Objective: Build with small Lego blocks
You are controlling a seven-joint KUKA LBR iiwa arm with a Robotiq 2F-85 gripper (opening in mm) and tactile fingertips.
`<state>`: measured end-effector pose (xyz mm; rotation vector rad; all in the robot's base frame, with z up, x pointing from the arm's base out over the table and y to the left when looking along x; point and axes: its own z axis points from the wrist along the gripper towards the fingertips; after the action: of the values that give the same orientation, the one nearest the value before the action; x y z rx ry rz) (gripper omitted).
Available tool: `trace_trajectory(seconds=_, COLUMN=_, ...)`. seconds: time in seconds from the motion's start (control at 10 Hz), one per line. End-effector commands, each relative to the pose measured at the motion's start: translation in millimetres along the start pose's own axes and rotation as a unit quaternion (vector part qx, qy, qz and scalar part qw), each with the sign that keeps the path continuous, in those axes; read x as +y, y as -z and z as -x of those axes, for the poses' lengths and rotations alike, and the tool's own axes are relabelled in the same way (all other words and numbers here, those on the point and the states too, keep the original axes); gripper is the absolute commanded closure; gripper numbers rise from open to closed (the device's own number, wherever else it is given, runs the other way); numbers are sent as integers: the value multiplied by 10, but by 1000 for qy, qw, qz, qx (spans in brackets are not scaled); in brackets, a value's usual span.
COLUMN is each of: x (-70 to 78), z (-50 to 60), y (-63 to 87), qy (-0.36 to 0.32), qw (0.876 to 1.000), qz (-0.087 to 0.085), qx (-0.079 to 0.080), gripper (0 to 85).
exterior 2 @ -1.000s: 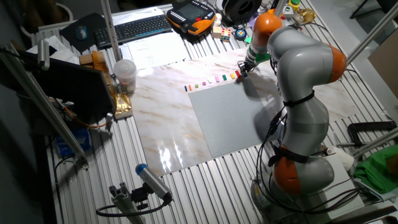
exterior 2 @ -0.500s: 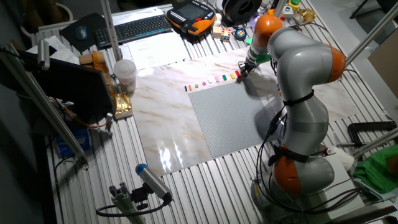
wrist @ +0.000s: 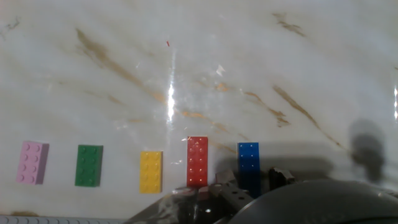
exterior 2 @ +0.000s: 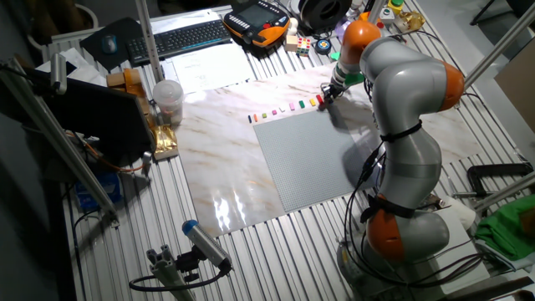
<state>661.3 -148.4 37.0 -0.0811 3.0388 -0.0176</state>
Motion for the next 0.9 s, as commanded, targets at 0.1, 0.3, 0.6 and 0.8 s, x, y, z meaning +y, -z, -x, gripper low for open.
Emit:
trace_trajectory(seconds=0.1, x=-5, z=-3, y=-10, qy=1, qw=1000, qz=0, qx=-1, gripper=487)
trace_trajectory(seconds=0.3, x=-11, z=-11, y=-30, qy=1, qw=1000, qz=1, qx=-2, gripper=490)
trace_trajectory(seconds=0.6, x=-11, z=-12, y=-32, qy=1, qw=1000, qz=1, qx=-3, gripper=490)
trace_trajectory(seconds=0.8, x=-11, z=-12, y=-32, qy=1, qw=1000, qz=0, qx=-2, gripper=490)
